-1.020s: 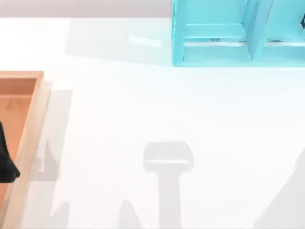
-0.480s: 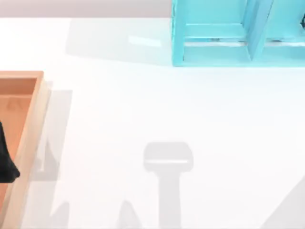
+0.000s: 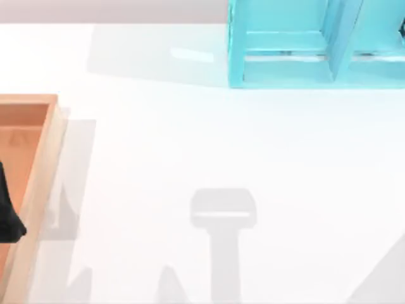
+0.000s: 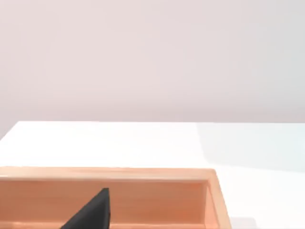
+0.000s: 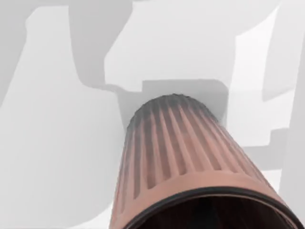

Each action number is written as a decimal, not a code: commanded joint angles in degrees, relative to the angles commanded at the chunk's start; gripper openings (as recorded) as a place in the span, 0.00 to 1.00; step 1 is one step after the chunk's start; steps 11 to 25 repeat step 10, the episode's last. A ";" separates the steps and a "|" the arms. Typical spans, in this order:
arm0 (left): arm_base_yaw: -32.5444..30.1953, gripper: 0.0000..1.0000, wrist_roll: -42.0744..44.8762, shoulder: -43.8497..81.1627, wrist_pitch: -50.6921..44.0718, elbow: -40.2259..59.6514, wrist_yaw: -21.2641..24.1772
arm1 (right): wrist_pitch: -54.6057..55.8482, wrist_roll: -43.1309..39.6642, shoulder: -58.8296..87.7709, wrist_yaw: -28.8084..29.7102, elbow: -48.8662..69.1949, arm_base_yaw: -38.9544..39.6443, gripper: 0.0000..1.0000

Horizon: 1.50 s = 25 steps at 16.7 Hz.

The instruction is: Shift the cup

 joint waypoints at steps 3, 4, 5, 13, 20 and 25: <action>0.00 1.00 0.00 0.00 0.00 0.00 0.00 | 0.00 0.00 0.00 0.00 0.00 0.00 0.90; 0.00 1.00 0.00 0.00 0.00 0.00 0.00 | 0.00 0.00 0.00 0.00 0.00 0.00 0.98; 0.00 1.00 0.00 0.00 0.00 0.00 0.00 | 0.00 0.00 0.00 0.00 0.00 0.00 1.00; 0.00 1.00 0.00 0.00 0.00 0.00 0.00 | 0.00 0.00 0.00 0.00 0.00 0.00 1.00; 0.00 1.00 0.00 0.00 0.00 0.00 0.00 | 0.00 0.00 0.00 0.00 0.00 0.00 1.00; 0.00 1.00 0.00 0.00 0.00 0.00 0.00 | 0.00 0.00 0.00 0.00 0.00 0.00 1.00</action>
